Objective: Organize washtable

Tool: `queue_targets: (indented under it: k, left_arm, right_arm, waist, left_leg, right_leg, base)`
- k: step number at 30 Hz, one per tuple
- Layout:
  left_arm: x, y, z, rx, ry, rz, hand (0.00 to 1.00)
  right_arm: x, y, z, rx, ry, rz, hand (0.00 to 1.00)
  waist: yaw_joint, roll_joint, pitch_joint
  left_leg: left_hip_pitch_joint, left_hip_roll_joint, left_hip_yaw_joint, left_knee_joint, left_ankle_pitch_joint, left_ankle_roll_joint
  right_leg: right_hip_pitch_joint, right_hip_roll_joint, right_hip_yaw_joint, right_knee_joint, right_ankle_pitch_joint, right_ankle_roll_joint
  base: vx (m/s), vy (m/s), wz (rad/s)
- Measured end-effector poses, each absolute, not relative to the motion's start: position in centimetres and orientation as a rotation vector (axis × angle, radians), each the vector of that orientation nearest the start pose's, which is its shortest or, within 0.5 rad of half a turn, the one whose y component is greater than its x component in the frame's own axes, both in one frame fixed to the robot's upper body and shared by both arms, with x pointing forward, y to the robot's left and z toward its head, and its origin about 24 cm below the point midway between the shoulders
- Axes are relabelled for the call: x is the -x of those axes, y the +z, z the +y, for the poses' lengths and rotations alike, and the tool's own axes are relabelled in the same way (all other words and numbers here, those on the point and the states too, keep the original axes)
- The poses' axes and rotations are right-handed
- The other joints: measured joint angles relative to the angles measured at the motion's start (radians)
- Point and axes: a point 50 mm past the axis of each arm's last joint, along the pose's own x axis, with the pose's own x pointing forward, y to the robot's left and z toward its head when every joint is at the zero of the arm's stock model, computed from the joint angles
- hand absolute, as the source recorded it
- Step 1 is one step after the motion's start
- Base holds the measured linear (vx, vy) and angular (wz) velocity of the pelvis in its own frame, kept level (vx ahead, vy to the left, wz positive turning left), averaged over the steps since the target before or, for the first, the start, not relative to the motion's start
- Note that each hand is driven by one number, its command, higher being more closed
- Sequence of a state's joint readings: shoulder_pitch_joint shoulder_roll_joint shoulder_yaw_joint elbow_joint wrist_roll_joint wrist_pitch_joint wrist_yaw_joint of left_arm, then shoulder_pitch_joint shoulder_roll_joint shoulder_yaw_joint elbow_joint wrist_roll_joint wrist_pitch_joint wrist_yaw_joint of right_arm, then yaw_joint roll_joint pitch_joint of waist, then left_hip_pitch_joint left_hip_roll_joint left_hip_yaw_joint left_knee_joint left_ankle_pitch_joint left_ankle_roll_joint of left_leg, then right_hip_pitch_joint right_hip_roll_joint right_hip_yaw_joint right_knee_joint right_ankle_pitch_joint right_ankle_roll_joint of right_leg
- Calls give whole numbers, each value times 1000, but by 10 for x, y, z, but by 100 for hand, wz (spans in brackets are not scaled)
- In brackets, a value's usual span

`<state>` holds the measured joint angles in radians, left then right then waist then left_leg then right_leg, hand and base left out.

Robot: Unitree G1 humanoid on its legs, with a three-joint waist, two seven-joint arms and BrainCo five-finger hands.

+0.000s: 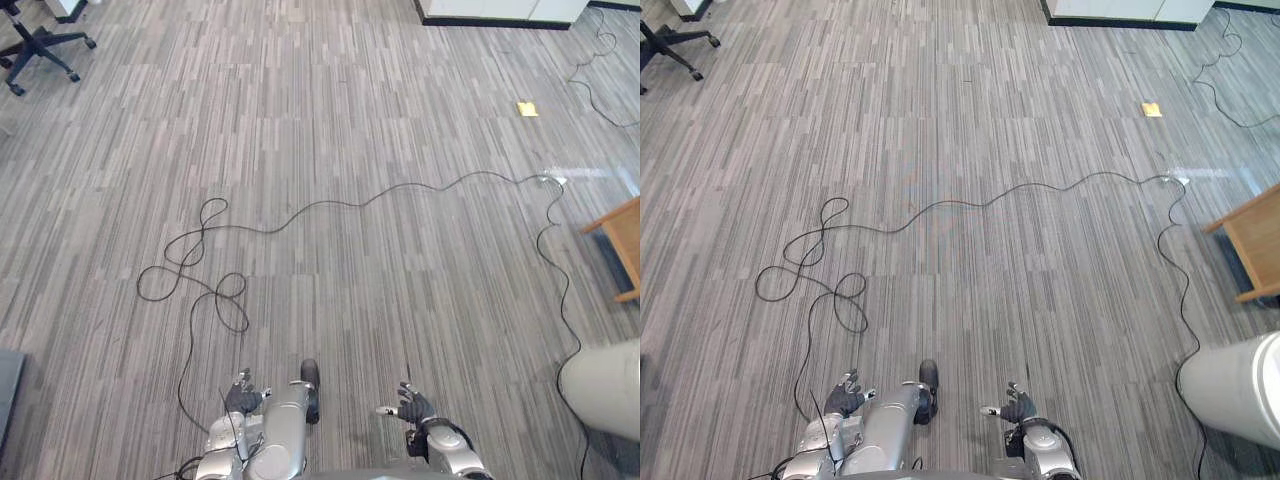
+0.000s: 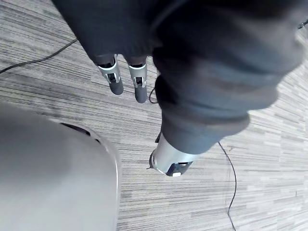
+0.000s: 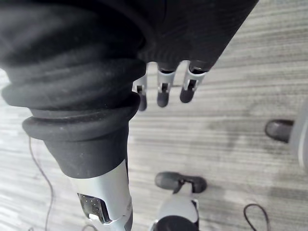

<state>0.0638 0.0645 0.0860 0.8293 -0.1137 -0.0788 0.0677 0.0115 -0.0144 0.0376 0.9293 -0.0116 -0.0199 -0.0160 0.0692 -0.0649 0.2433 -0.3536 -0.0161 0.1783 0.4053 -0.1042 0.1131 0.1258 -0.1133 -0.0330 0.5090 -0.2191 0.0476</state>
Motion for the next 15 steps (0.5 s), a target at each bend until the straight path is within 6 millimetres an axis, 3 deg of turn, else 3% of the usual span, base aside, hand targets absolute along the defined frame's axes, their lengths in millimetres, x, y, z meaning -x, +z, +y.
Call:
queue_targets:
  k: [1, 3, 6, 8, 9, 11, 13, 14, 15]
  left_arm:
    - [-150, -131, 194, 36, 229, 823, 0]
    - [-145, -135, 191, 26, 210, 856, 0]
    - [-142, -138, 187, 9, 185, 878, 0]
    - [-142, -139, 184, -5, 160, 881, 0]
    - [-142, -139, 182, -11, 149, 881, 0]
    - [-140, -139, 183, -22, 147, 887, 0]
    - [-130, -143, 183, -37, 143, 912, 0]
    - [-126, -144, 185, -37, 150, 921, 0]
    - [-128, -144, 181, -19, 156, 920, 0]
  right_arm:
    - [-145, -144, -150, 47, 15, 930, 0]
    - [-146, -142, -154, 60, 15, 916, 0]
    - [-155, -137, -154, 71, 25, 869, 0]
    - [-162, -133, -154, 78, 32, 841, 0]
    - [-163, -132, -155, 82, 33, 839, 0]
    - [-163, -132, -155, 79, 39, 841, 0]
    - [-163, -132, -155, 78, 44, 842, 0]
    - [-160, -135, -154, 69, 41, 856, 0]
    - [-159, -135, -155, 72, 39, 859, 0]
  waist:
    - [-4, -6, 2]
    - [-13, 6, 7]
    - [-35, 30, 19]
    - [-58, 28, 18]
    - [-58, 26, 19]
    - [-59, 19, 16]
    - [-79, 25, -2]
    - [-84, 23, -22]
    - [-84, 47, -34]
  left_leg:
    - [67, -28, -15, 3, -53, 10]
    - [186, -38, -35, -16, -103, 15]
    - [346, -35, -84, -112, -126, 18]
    - [426, -30, -127, -166, -145, 13]
    - [478, -28, -143, -200, -158, -3]
    - [557, -27, -157, -230, -195, -46]
    - [614, -7, -204, -196, -267, -82]
    - [577, 5, -233, -71, -281, -103]
    - [522, 33, -224, 80, -276, -124]
  right_leg:
    - [-73, -16, 29, 239, 48, 72]
    - [-162, -12, 6, 429, -8, 52]
    - [-296, -3, -137, 335, -96, -4]
    - [-406, 29, -152, 87, -85, 9]
    - [-439, 42, -154, -89, -7, 14]
    - [-464, 47, -140, -252, 95, 3]
    - [-474, 65, -118, -215, 165, -45]
    - [-464, 68, -124, -180, 261, -90]
    - [-444, 82, -146, -165, 259, -76]
  base:
    - [543, 255, 20]
    - [590, 241, 28]
    - [512, 128, 49]
    - [523, 40, 64]
    - [455, 15, 38]
    - [591, -16, 52]
    - [721, -104, 84]
    - [701, -171, 85]
    - [717, -150, 75]
